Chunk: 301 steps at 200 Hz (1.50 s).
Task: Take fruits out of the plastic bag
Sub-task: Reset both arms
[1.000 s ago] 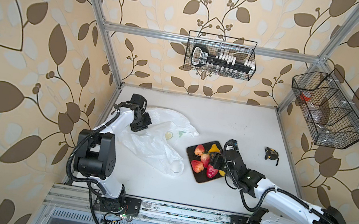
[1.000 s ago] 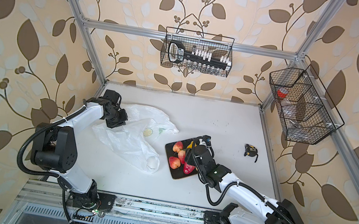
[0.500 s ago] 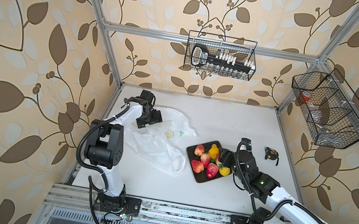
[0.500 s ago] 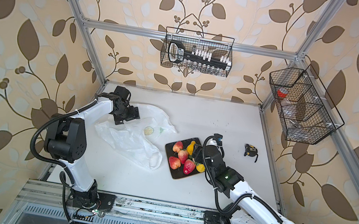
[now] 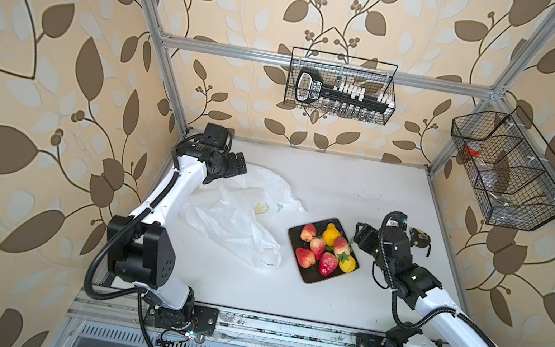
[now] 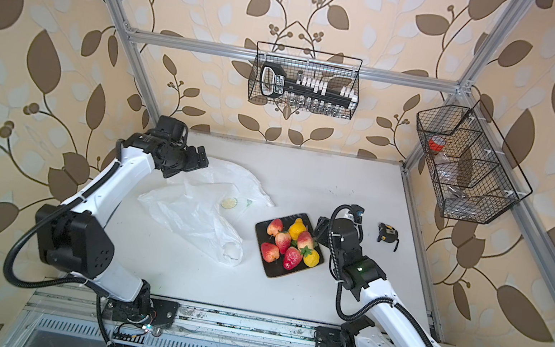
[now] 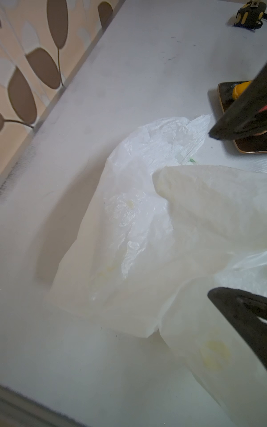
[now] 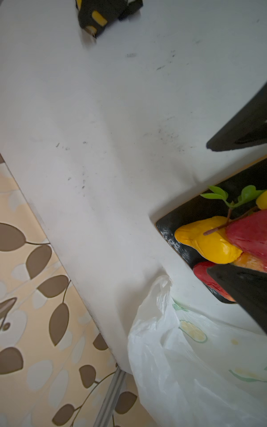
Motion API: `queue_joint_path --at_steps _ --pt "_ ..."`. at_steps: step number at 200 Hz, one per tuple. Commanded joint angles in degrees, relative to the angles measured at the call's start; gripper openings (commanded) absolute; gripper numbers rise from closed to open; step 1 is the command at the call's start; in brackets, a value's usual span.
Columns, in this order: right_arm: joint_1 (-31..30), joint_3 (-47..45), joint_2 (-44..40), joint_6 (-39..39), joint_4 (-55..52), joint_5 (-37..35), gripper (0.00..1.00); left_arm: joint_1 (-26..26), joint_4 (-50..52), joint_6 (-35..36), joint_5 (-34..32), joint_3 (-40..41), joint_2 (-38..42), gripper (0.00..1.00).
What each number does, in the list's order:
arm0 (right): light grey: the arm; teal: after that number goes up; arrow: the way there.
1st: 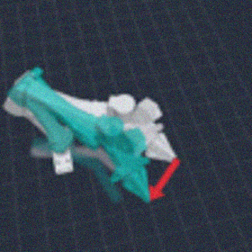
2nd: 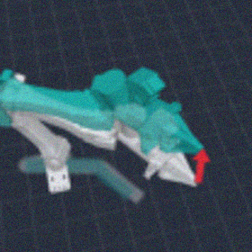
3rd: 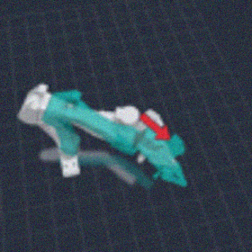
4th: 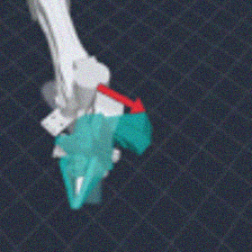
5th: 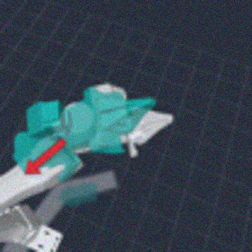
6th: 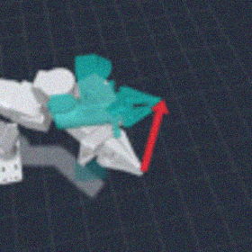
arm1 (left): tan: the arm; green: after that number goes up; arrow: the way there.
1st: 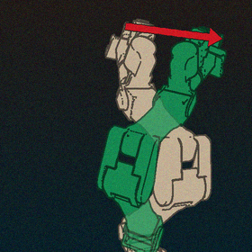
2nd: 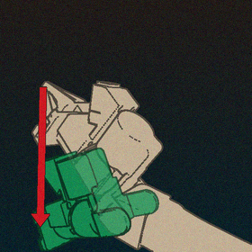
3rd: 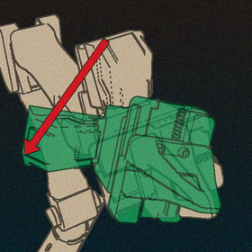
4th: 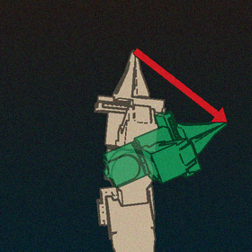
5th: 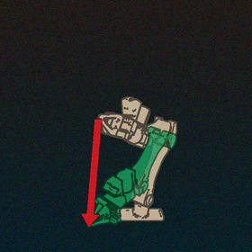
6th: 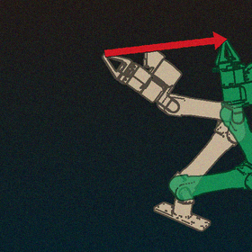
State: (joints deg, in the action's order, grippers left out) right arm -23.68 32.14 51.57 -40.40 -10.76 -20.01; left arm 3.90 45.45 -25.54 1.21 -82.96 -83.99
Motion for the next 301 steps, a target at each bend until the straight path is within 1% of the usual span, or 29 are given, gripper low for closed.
queue_joint_path --at_steps 1,14,35,59,78,86,94,107,112,121,130,138,148,159,171,183,193,211,222,240,252,256,265,272,278,283,291,295,301 --pt "4.3 -1.4 -1.9 1.9 2.5 0.0 0.78 0.1 1.8 -3.7 -6.0 4.5 9.1 0.99" --pt "8.3 -2.9 -2.7 2.2 4.1 1.6 0.78 0.1 -0.3 -6.0 -7.9 10.3 14.4 0.99" --pt "13.2 -3.9 -3.4 2.8 5.1 4.4 0.78 0.1 0.7 -11.7 -10.0 17.4 22.1 0.99" --pt "15.2 -4.9 -3.8 4.3 6.2 1.1 0.78 0.1 -0.4 -16.8 -12.4 25.2 29.5 0.99" --pt "16.2 -6.6 -4.0 6.4 10.0 -2.6 0.79 0.0 -1.4 -18.3 -16.6 28.2 31.7 0.99" --pt "16.4 -7.8 -4.1 8.3 12.7 -4.6 0.79 0.0 -3.0 -17.9 -18.3 29.3 32.1 0.98" --pt "16.4 -9.4 -3.9 10.6 16.9 -7.3 0.79 0.0 -6.3 -15.9 -20.4 31.2 32.2 0.98" --pt "16.4 -12.9 -3.1 15.0 25.0 -12.4 0.78 0.0 -12.4 -14.5 -26.8 35.1 31.9 0.97" --pt "16.6 -14.2 -2.5 17.3 28.5 -14.2 0.79 0.0 -15.7 -11.6 -27.7 36.8 31.8 0.97" --pt "16.9 -17.0 -0.9 23.2 35.8 -14.8 0.83 0.0 -23.5 -4.8 -27.6 40.5 31.7 0.97" --pt "17.2 -19.1 1.3 26.8 41.7 -14.0 0.88 0.0 -29.8 -2.1 -28.6 43.6 31.1 0.98" --pt "17.9 -20.5 4.0 29.0 46.7 -11.3 0.89 0.0 -34.9 -0.5 -29.0 46.2 30.1 0.99" --pt "19.3 -20.5 8.3 29.0 50.0 -8.2 0.90 0.0 -40.8 3.7 -27.0 47.7 28.1 0.99" --pt "20.7 -19.7 13.1 28.8 51.9 -3.3 0.91 0.0 -44.2 6.3 -26.5 47.9 24.8 0.99" --pt "21.0 -19.8 17.8 29.7 57.0 1.1 0.91 0.0 -46.6 9.5 -26.0 47.5 20.6 0.99" --pt "21.0 -19.0 19.3 30.7 57.9 4.2 0.91 0.0 -49.6 11.9 -25.6 47.9 17.4 0.99" --pt "21.1 -20.8 20.5 31.9 64.8 5.4 0.92 0.0 -54.6 14.3 -24.4 49.6 15.7 0.99" --pt "21.2 -20.1 22.8 35.6 67.1 6.9 0.92 0.0 -65.2 17.9 -22.4 53.6 13.0 0.99" --pt "21.2 -21.2 24.2 37.2 71.6 8.0 0.92 0.0 -70.7 20.3 -20.1 55.3 10.8 0.99" --pt "21.6 -23.3 30.4 36.4 81.5 6.7 0.93 0.1 -74.5 22.4 -18.4 56.4 7.0 0.99" --pt "22.2 -23.6 36.3 36.4 89.4 5.7 0.93 0.1 -78.4 23.2 -16.8 58.3 4.8 0.99" --pt "22.3 -23.4 35.9 36.1 88.1 5.7 0.94 0.1 -80.6 23.3 -16.8 59.1 4.4 0.99" --pt "23.1 -22.5 32.8 34.5 80.6 6.7 0.94 0.1 -83.8 23.5 -15.1 60.7 3.8 0.99" --pt "24.0 -23.2 33.8 34.1 83.9 7.4 0.93 0.2 -86.3 23.8 -14.7 61.3 2.5 0.99" --pt "24.3 -23.6 34.8 33.7 86.4 6.4 0.95 0.1 -88.0 24.0 -14.3 61.7 1.8 0.99" --pt "24.5 -23.2 34.7 33.2 85.2 5.9 0.96 0.1 -89.7 24.0 -14.2 62.0 -1.0 0.99" --pt "24.5 -21.9 33.3 32.5 80.4 5.3 0.97 0.1 -91.9 24.4 -14.7 62.1 -2.7 0.99" --pt "24.5 -21.5 33.2 32.4 79.3 5.2 0.97 -0.1 -91.1 24.2 -14.5 61.8 -2.6 0.99" --pt "24.3 -21.4 34.0 32.8 80.6 5.0 0.99 -0.5 -88.6 23.7 -13.8 61.2 -2.0 0.99"
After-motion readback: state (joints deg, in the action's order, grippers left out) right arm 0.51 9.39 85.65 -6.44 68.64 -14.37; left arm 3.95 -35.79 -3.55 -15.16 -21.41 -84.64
